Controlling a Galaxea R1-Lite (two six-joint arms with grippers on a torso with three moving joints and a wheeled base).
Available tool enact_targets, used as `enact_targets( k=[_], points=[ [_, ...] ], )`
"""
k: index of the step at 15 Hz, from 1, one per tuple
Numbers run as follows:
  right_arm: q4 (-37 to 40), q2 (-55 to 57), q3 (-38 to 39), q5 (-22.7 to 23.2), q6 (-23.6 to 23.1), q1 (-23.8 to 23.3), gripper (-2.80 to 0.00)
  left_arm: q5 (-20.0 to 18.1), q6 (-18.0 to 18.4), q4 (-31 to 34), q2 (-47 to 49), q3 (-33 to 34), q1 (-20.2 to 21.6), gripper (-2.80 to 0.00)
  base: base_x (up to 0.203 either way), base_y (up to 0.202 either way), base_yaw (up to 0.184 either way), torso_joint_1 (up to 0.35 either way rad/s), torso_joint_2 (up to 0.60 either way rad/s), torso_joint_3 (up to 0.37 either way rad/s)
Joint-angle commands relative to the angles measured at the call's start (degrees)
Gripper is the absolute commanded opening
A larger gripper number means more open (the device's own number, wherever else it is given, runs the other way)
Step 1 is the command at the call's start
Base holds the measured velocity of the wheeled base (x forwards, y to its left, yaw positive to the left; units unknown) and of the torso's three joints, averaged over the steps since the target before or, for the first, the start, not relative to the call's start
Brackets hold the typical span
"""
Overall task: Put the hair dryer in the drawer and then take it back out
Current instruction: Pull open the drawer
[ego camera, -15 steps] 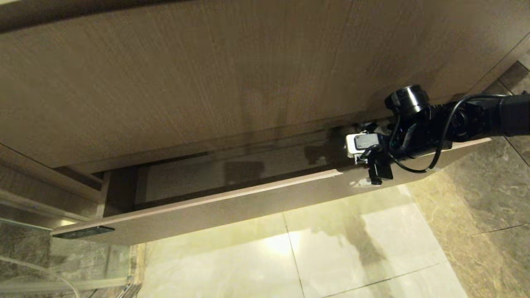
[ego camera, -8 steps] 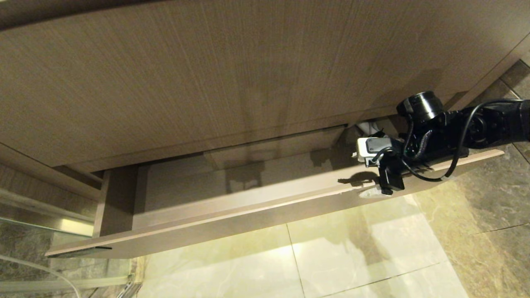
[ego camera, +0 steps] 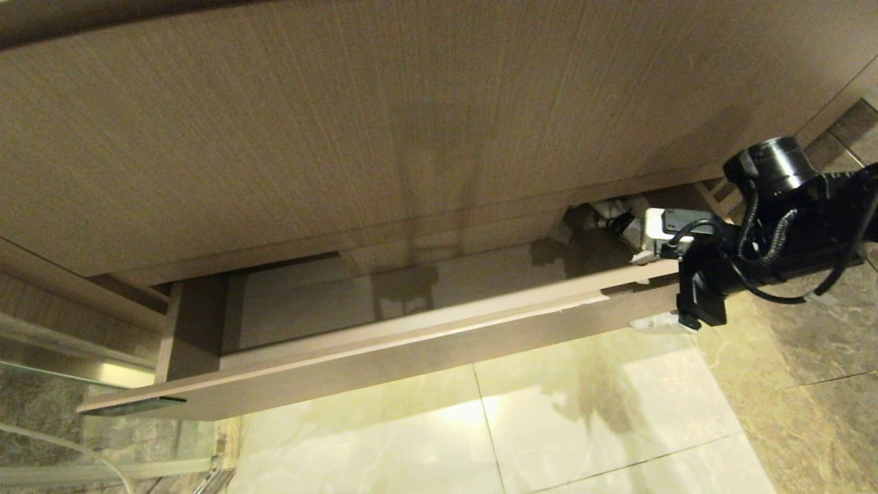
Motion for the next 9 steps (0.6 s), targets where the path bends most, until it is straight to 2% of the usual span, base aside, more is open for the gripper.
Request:
enact_targets(
  k=[1, 3, 4, 9],
  points=[
    [3.0, -5.6, 1.6, 0.1, 4.3, -0.3, 0.0, 0.0, 0.0, 0.0, 0.1, 0.0, 0.0, -2.8, 0.0, 0.0, 0.0, 0.0, 0.0, 0.0],
    [4.6, -9.7, 4.0, 0.1, 10.3, -0.4, 0.0, 0.0, 0.0, 0.0, 0.1, 0.0, 0.0, -2.8, 0.0, 0.0, 0.0, 0.0, 0.0, 0.0],
    [4.7, -12.1, 5.8, 0.1, 10.9, -0.5, -2.8, 0.0, 0.0, 0.0, 0.0, 0.0, 0.0, -2.8, 0.0, 0.0, 0.0, 0.0, 0.0, 0.0],
    [5.2, -17.4, 7.5, -0.2, 11.7, -3.2, -2.8, 0.0, 0.0, 0.0, 0.0, 0.0, 0.0, -2.8, 0.0, 0.0, 0.0, 0.0, 0.0, 0.0]
  ],
)
